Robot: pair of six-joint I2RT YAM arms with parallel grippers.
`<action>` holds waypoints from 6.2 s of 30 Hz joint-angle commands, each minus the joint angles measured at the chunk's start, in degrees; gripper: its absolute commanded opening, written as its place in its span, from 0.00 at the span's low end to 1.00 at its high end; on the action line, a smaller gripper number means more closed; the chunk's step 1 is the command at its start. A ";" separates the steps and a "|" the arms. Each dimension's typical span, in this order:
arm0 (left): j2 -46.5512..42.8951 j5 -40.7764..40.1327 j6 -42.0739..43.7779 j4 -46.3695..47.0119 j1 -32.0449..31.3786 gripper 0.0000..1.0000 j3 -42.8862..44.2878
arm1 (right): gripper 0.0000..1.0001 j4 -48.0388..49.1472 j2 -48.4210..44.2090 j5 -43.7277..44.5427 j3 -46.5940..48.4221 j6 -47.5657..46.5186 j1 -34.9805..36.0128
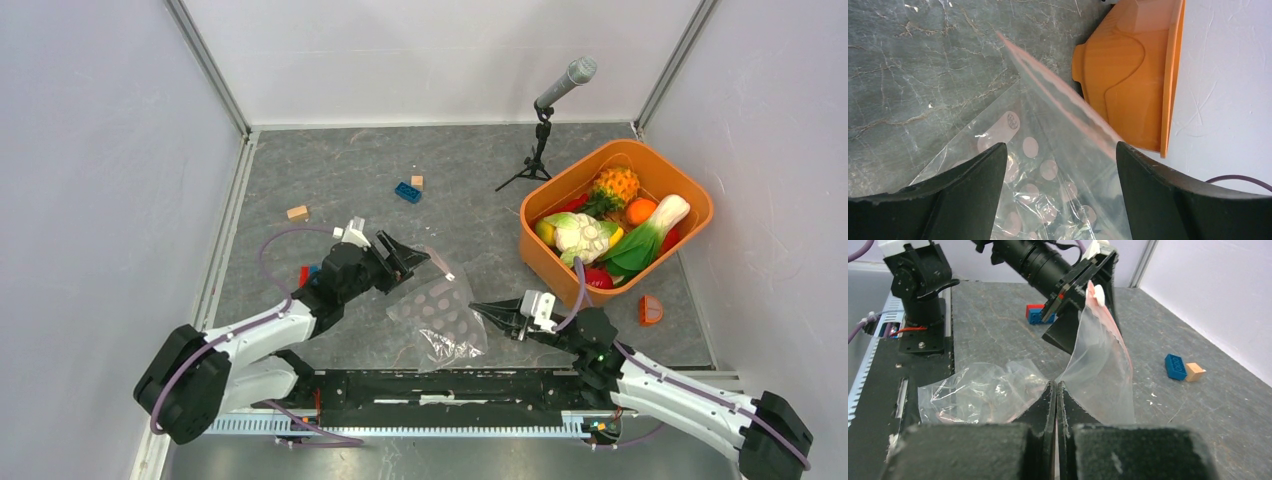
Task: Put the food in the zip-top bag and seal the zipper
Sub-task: Pick up the zipper food storage bag at the center of the board, then open the zipper of the food storage bag.
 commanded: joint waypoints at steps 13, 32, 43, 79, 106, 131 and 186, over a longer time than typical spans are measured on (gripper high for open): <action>-1.61 -0.16 0.96 0.58 -0.18 0.81 1.11 | 0.00 -1.21 0.24 0.23 -3.52 -0.61 0.18; -6.30 -1.26 1.53 -4.38 -0.18 0.77 -0.77 | 0.00 -1.56 -0.54 1.56 -4.11 -0.19 0.23; -3.18 -0.02 1.80 -3.32 -0.19 0.74 -0.73 | 0.00 0.13 -0.54 1.56 -4.97 0.35 0.28; 2.29 -2.14 -1.54 5.15 -0.18 0.81 -0.81 | 0.00 2.57 0.96 -3.52 -6.85 -1.29 0.26; 7.94 7.31 2.16 8.35 -0.23 0.66 3.21 | 0.00 7.18 2.45 -7.35 -8.44 -3.66 0.22; 14.76 19.11 6.86 7.39 -0.27 0.34 9.20 | 0.00 2.02 1.67 -5.80 -9.47 -12.13 0.32; 3.68 -29.33 37.86 -43.04 -25.03 0.02 33.04 | 0.69 -18.42 22.32 24.74 21.82 58.73 0.25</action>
